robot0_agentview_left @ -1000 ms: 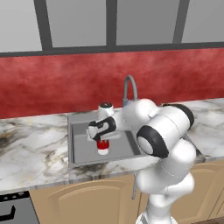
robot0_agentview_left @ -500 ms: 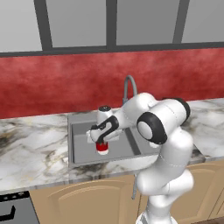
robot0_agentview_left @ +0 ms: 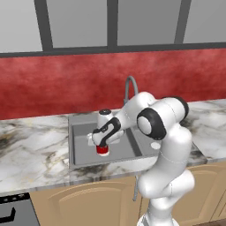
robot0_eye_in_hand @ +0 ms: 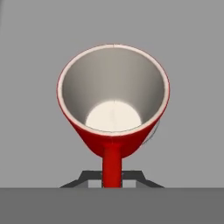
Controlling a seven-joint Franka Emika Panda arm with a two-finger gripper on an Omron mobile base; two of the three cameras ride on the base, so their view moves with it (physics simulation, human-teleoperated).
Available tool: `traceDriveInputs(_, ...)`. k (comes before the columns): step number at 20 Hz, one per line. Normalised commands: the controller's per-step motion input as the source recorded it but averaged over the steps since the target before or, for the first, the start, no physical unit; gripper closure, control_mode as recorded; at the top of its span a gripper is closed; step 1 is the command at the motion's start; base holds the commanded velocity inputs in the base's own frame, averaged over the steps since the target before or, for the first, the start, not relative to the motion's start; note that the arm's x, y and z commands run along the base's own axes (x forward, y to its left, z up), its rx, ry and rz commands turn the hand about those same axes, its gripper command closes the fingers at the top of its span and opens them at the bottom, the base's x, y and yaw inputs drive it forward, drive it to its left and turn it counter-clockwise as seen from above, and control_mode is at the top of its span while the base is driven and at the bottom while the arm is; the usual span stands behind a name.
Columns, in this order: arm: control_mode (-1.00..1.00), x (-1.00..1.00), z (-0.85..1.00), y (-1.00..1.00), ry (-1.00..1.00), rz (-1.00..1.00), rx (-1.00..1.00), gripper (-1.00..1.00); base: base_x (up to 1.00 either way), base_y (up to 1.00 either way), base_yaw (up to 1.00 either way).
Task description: Move any existing items from the left basin to the right basin for drying. Then move the mug from the counter to the left basin of the sink for washing.
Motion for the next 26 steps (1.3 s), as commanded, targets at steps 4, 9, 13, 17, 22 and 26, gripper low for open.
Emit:
traceDriveInputs(4, -1.00, 0.17, -0.16, 0.00, 0.00, -0.01, 0.00, 1.00, 0.00, 0.00, 0.00)
traceDriveInputs(9, -1.00, 0.19, -0.16, 0.00, 0.00, -0.01, 0.00, 1.00, 0.00, 0.00, 0.00)
traceDriveInputs(13, -1.00, 0.13, -0.16, 0.00, 0.00, 0.00, 0.00, 1.00, 0.00, 0.00, 0.00)
traceDriveInputs(17, -1.00, 0.03, -0.13, 0.00, 0.00, 0.00, 0.00, -1.00, 0.00, 0.00, 0.00)
traceDriveInputs(22, -1.00, 0.00, -0.01, 0.00, 0.00, 0.00, 0.00, -1.00, 0.00, 0.00, 0.00)
traceDriveInputs(26, -1.00, -0.03, 0.11, 0.00, 0.00, 0.00, 0.00, -1.00, 0.00, 0.00, 0.00)
